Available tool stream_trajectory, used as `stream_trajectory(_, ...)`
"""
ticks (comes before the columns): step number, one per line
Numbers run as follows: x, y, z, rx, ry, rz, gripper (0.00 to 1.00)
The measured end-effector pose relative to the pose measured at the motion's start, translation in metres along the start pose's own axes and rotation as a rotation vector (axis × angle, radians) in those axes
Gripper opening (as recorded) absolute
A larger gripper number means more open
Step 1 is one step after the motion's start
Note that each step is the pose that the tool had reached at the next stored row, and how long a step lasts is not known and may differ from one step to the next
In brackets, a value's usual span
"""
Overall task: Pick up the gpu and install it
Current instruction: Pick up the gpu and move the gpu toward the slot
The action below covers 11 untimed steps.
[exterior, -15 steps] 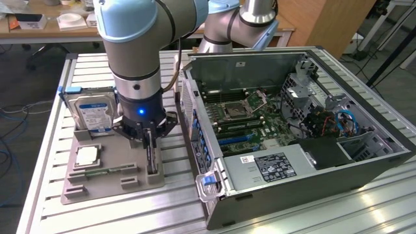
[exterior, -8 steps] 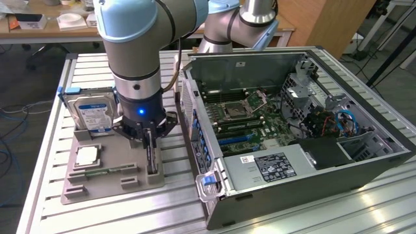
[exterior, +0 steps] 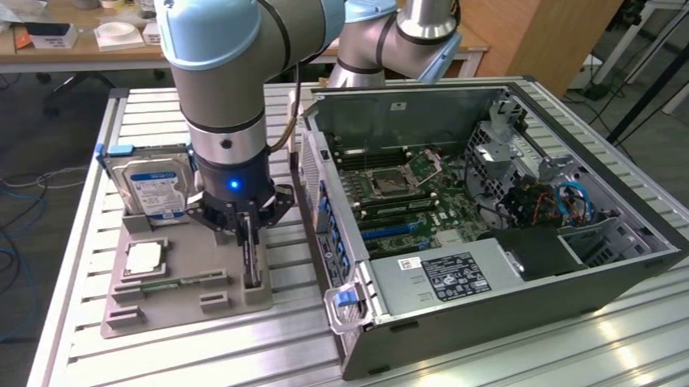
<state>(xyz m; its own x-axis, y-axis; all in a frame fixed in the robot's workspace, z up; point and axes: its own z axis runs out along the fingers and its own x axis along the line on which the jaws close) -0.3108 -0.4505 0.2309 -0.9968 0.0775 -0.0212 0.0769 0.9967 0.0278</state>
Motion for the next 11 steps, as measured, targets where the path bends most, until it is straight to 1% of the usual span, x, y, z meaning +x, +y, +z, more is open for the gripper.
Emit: stream_trajectory(11, 0.0, 0.0, 0.0, 0.0, 0.0, 0.0, 0.26)
